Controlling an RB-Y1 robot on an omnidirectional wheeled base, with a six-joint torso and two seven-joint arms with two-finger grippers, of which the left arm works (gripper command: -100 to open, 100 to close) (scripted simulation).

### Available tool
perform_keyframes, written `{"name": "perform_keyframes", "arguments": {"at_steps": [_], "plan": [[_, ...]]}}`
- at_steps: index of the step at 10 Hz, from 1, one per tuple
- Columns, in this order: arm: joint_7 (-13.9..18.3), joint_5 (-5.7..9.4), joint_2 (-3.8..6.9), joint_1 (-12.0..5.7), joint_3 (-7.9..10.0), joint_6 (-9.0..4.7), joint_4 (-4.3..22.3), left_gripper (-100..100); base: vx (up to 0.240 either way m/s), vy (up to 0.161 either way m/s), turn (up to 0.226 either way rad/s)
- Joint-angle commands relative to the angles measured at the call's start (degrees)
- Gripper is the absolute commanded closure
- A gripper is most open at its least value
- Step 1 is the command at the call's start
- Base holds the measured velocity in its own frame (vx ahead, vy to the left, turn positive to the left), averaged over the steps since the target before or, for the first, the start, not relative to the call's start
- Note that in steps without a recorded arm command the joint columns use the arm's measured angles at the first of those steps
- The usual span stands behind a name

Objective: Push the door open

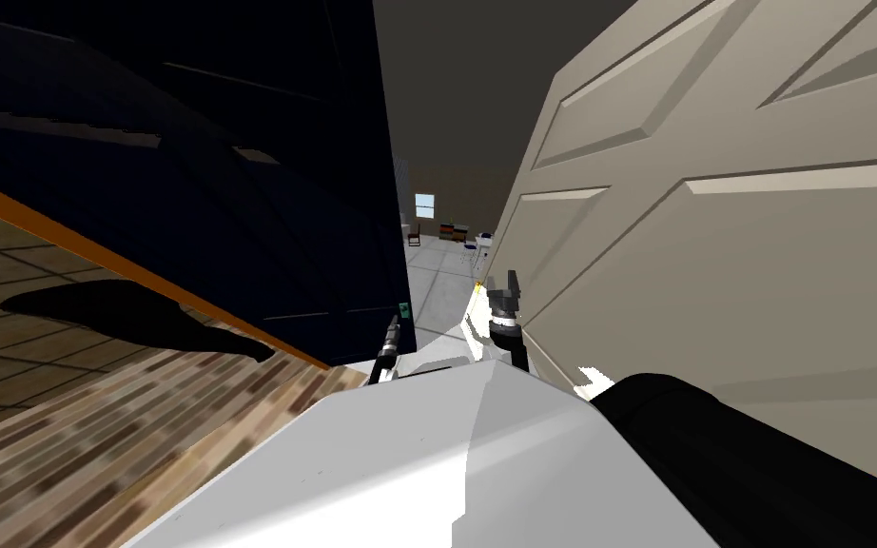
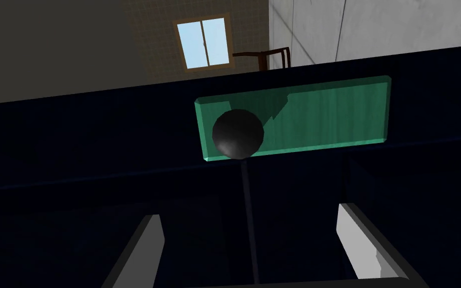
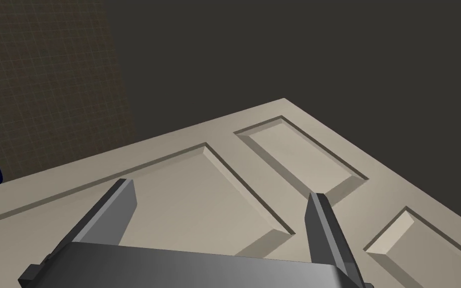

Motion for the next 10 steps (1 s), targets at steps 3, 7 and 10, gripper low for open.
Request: {"name": "perform_keyframes", "arguments": {"at_steps": [3,7,10], "plan": [[0.0,0.1,-0.35,-0.2,0.42,-0.43,0.33,-100,0.167,-0.038,-0.022],[0.02,0.13,-0.69,-0.27,0.54,-0.6,0.48,100,0.109,-0.005,-0.011],[0.02,0.13,-0.69,-0.27,0.54,-0.6,0.48,100,-0.019,0.0,-0.004]]}}
